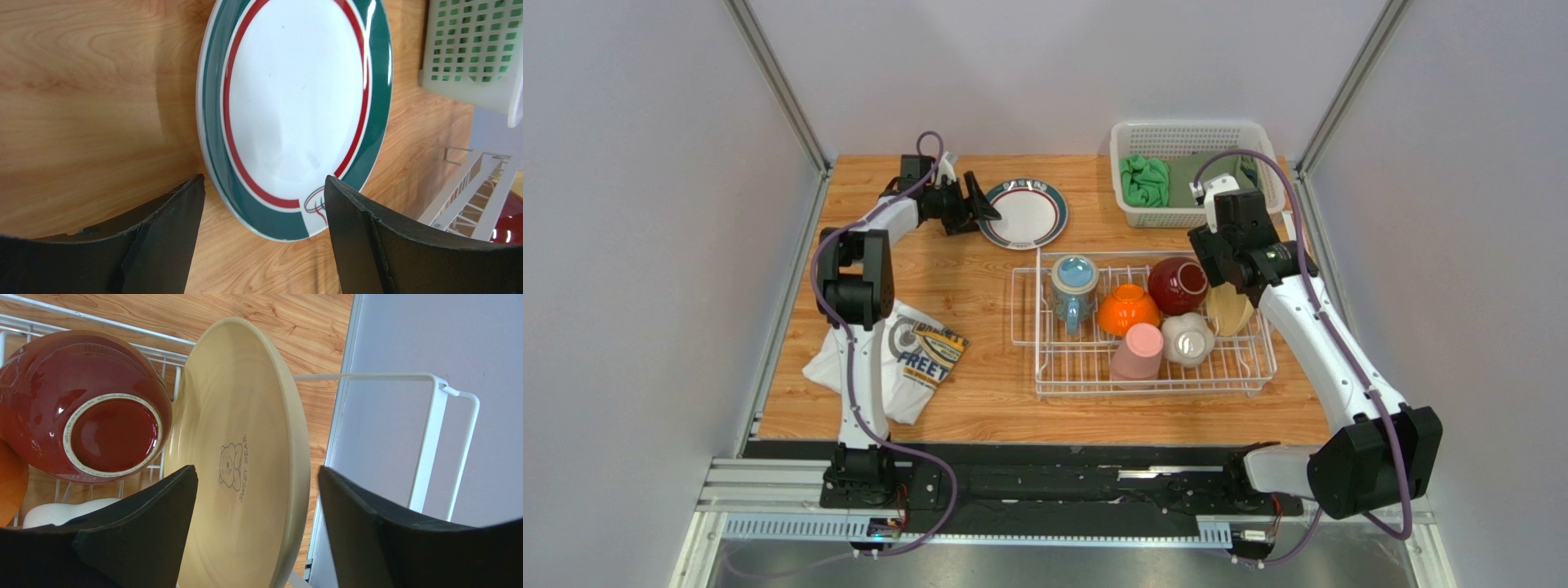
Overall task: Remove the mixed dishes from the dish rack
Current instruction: Pick up the plate from the dish rack.
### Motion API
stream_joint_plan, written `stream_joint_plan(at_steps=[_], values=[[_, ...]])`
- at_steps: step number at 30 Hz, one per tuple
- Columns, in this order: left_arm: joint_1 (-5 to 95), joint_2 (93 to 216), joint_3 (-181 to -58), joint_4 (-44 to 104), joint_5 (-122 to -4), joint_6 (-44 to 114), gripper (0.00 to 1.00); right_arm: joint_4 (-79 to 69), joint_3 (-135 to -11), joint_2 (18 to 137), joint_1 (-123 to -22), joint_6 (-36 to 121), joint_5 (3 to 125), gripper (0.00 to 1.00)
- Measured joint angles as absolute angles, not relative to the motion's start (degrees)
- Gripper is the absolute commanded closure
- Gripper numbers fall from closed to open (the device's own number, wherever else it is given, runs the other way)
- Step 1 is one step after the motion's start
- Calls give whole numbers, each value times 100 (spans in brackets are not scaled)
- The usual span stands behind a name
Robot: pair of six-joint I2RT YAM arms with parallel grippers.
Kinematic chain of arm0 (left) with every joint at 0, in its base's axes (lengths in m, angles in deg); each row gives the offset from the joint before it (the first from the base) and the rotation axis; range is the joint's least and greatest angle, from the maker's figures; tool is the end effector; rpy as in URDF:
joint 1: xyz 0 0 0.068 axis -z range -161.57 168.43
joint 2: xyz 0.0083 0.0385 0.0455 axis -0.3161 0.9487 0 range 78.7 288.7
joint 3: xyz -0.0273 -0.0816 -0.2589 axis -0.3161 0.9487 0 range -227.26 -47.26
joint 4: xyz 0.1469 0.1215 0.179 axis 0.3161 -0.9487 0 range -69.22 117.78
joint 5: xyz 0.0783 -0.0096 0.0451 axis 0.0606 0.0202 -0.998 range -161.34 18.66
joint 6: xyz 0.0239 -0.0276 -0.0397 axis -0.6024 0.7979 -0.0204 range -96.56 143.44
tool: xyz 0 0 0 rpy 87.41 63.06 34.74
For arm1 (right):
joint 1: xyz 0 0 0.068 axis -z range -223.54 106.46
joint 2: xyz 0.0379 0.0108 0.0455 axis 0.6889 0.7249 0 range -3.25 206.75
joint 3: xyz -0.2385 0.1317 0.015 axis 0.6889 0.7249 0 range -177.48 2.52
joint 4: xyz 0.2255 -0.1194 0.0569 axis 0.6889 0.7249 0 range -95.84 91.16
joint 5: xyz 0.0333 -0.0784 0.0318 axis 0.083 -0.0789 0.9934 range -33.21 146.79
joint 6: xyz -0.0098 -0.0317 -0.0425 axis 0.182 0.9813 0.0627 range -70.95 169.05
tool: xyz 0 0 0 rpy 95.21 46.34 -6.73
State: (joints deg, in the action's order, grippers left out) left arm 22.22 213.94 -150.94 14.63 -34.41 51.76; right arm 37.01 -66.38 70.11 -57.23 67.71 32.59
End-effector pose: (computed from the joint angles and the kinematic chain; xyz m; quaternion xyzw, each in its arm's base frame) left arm 0.5179 -0.0557 0.1502 -0.0667 0.8813 -0.3819 0.2702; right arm 0.2614 0.0487 0.3290 -0.1804 0.8959 -0.2105 0.3470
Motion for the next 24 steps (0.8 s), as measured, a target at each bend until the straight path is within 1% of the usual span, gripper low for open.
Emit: stream_joint_plan(at_steps=[1,3,4,9,11,15,16,18,19,21,22,24], values=[[2222,21341,-15045,1421,-3500,5130,20,3696,-6638,7037,-5721,6755,3248,38],[2220,21247,-14962,1319,-3618,5038,20,3701,-6638,7085,-5721,6749,3221,43],[2220,21217,-14943,1273,-3667,4999,20,3701,-6640,7116,-5721,6729,3215,48],[2220,21029,-14820,1037,-3975,4732,20,3740,-6658,7205,-5721,6720,3145,57],[2218,20939,-14785,954,-4073,4634,20,3799,-6719,7243,-5721,6718,3110,64],[2218,20731,-14694,868,-4156,4492,20,3834,-6850,7264,-5721,6725,3036,73],[2218,20672,-14656,868,-4169,4461,20,3849,-6898,7264,-5721,6729,3016,77],[2218,20596,-14602,864,-4178,4402,20,3886,-7008,7264,-5721,6734,2974,80],[2218,20572,-14582,862,-4189,4385,20,3926,-7075,7269,-5721,6727,2974,84],[2218,20519,-14534,853,-4200,4350,20,3983,-7207,7284,-5723,6729,2974,89],[2218,20480,-14499,831,-4211,4339,20,4026,-7309,7299,-5723,6738,2957,94],[2218,20417,-14455,812,-4224,4317,20,4090,-7464,7319,-5721,6775,2900,98]])
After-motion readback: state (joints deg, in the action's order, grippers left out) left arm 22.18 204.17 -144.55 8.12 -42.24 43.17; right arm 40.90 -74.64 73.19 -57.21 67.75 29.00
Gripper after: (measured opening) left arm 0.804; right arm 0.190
